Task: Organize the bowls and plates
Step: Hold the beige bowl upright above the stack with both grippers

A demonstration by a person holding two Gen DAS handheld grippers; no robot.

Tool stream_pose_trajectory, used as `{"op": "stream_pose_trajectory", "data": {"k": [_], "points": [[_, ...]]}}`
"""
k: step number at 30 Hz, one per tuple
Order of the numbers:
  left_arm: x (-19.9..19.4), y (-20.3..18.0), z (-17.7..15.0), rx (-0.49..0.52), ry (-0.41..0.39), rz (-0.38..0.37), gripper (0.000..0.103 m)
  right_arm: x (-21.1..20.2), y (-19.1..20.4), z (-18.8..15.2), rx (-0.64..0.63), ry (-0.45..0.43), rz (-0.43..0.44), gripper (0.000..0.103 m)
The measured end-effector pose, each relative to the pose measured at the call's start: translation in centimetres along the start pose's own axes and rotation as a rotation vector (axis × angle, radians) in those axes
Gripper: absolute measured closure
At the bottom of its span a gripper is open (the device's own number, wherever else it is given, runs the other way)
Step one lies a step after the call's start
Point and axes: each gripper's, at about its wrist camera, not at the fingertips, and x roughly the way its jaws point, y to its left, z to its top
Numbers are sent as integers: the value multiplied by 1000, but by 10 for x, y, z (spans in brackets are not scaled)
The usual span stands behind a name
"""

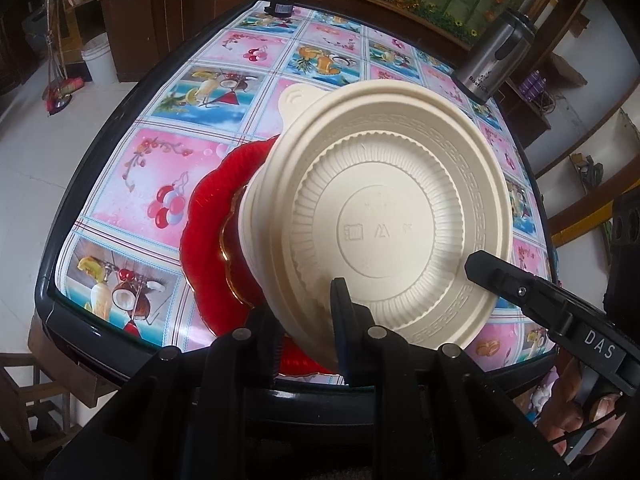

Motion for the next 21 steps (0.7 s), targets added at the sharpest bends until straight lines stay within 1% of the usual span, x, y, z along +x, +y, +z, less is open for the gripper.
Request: {"op": "stream_pose_trajectory", "data": {"k": [6, 21], "points": [[7, 3, 1, -7, 31, -7, 84, 5, -4, 2, 10, 12, 5, 91], [20, 7, 8, -17, 69, -3, 84, 21, -13, 7, 44, 49, 10, 91]]}}
